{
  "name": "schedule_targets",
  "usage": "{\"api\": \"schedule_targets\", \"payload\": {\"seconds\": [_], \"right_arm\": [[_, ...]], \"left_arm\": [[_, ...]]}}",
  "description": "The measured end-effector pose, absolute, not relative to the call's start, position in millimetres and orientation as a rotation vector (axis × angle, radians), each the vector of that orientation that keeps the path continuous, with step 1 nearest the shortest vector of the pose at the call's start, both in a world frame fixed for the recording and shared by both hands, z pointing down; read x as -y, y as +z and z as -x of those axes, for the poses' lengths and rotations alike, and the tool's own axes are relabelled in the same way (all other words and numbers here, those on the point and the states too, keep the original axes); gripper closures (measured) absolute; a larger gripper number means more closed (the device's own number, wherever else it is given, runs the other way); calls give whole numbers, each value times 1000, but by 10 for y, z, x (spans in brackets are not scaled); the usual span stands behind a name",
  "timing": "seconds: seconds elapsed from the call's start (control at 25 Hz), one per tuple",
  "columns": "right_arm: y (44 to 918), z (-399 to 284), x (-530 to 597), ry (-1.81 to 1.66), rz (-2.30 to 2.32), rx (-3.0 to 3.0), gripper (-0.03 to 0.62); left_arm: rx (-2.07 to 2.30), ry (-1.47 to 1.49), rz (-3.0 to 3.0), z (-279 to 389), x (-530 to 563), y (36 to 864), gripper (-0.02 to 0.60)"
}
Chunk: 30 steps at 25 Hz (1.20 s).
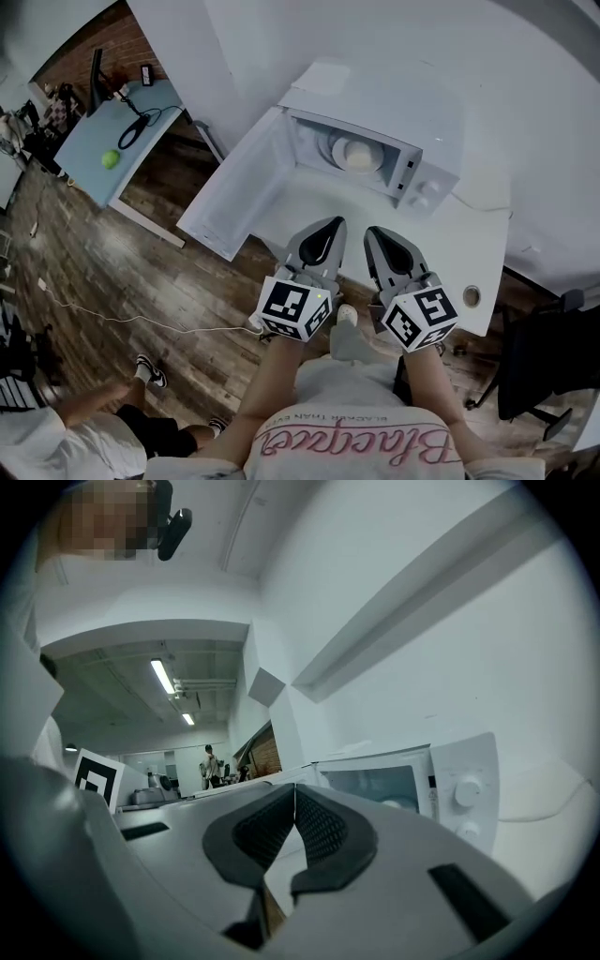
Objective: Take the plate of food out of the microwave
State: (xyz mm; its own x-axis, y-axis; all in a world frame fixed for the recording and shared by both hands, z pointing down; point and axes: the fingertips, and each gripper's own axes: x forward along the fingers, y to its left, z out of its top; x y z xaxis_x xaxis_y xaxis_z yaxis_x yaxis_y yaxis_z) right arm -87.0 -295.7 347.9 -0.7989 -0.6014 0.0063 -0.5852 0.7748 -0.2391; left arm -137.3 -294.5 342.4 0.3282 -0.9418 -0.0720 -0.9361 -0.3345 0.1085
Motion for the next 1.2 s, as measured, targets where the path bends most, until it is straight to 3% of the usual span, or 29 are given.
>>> {"api": "schedule_targets", "payload": {"seconds": [1.2], "right_arm": [[3844,1103,4446,-549,956,-2905,579]], "left_arm": [[1797,-23,-2470,1576,4388,3729,575]]}}
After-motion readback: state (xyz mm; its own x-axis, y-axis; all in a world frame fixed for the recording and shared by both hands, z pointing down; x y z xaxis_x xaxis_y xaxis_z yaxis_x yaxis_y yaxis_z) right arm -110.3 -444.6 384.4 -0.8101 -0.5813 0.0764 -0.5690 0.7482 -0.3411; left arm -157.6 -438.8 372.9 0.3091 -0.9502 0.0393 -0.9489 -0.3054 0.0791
